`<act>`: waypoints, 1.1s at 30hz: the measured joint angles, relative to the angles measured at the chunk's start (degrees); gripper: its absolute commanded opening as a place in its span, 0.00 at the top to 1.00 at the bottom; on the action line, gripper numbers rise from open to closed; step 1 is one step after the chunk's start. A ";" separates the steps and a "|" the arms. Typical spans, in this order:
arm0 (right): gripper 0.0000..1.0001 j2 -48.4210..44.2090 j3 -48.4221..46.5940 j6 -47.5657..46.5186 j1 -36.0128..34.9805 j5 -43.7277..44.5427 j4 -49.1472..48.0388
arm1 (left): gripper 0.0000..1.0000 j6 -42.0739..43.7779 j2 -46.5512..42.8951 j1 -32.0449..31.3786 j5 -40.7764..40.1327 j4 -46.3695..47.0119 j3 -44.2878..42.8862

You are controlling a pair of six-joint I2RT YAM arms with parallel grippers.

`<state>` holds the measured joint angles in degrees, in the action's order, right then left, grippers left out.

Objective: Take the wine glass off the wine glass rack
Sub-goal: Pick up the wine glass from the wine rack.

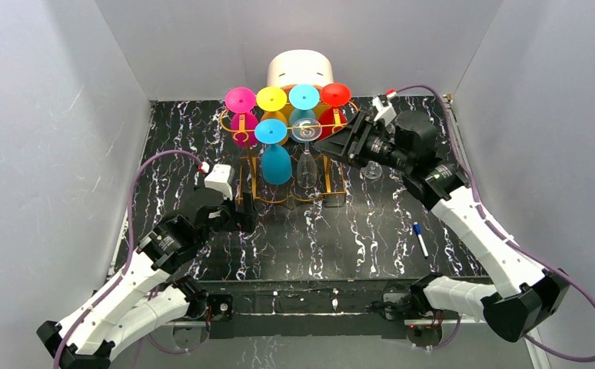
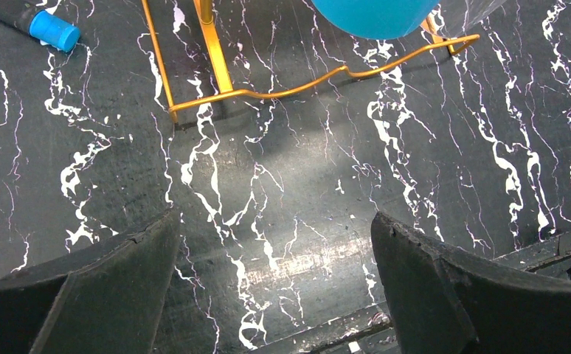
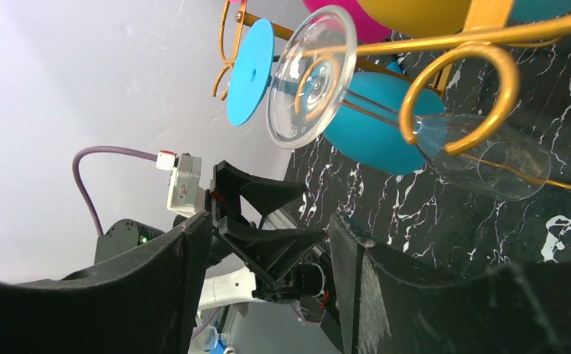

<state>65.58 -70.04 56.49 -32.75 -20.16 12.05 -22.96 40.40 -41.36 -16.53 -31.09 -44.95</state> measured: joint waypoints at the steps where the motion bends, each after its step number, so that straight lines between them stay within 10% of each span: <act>1: 0.34 0.22 0.00 0.22 -1.01 1.09 -0.11 | 0.02 -0.26 0.00 0.00 0.02 -0.09 0.00; 33: 0.65 7.10 -5.44 4.44 -12.39 39.36 -0.28 | 0.02 -1.25 2.84 0.00 2.12 -0.55 -1.97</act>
<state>72.69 -75.48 60.93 -45.15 19.20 11.77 -24.21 43.24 -41.36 -14.41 -31.64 -46.92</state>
